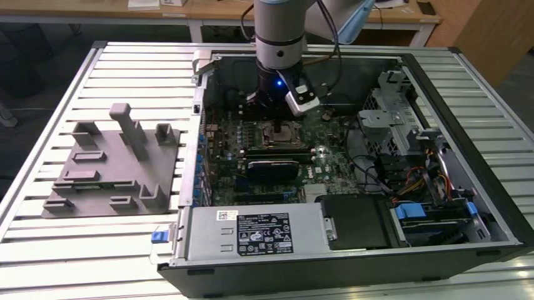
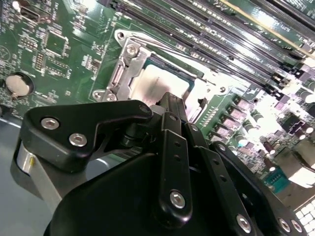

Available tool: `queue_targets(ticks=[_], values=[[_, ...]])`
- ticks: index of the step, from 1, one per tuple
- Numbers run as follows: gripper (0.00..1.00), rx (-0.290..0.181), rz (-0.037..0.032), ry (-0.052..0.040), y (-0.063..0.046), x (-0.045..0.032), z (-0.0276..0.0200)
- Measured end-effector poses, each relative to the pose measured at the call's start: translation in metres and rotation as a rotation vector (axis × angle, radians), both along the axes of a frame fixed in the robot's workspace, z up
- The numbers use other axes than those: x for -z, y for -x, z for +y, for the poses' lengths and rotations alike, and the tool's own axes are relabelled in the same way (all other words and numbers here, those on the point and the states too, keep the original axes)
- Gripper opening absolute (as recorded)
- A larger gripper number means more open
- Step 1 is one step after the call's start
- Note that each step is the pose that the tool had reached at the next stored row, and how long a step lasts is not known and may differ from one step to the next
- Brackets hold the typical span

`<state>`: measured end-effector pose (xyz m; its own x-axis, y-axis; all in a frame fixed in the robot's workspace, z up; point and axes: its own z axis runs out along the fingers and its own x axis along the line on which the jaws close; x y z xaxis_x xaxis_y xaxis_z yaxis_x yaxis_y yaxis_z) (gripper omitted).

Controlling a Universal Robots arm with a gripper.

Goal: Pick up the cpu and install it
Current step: 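Close the cpu cover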

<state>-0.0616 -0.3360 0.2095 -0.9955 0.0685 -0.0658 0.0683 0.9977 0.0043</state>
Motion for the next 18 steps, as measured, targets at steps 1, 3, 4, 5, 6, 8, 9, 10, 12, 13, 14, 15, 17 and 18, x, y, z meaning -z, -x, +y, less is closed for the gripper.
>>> queue_targets(ticks=[1,3,4,5,6,8,9,10,12,13,14,15,17,18], values=[[0.11,-0.003,0.0,0.0,0.001,0.0003,-0.0001],[0.11,-0.008,0.0,0.0,0.004,0.0011,-0.0004],[0.11,-0.01,-0.0001,-0.0001,0.005,0.0016,-0.0005],[0.11,-0.011,-0.0001,-0.0002,0.006,0.0021,-0.0006],[0.11,-0.013,-0.0001,-0.0001,0.007,0.0025,-0.0007],[0.11,-0.014,0.0002,0.0001,0.009,0.0033,-0.0009],[0.11,-0.015,0.0002,0.0002,0.009,0.0037,-0.001],[0.11,-0.015,0.0002,0.0001,0.01,0.004,-0.001],[0.11,-0.015,0.0001,0.0,0.012,0.0046,-0.0009],[0.11,-0.015,0.0001,0.0,0.013,0.0049,-0.0009],[0.11,-0.015,0.0001,0.0,0.014,0.0053,-0.0009],[0.11,-0.015,0.0001,0.0,0.015,0.0056,-0.0009],[0.11,-0.015,0.0002,0.0001,0.017,0.0061,-0.0009],[0.11,-0.015,0.0001,0.0,0.018,0.0062,-0.0009]])
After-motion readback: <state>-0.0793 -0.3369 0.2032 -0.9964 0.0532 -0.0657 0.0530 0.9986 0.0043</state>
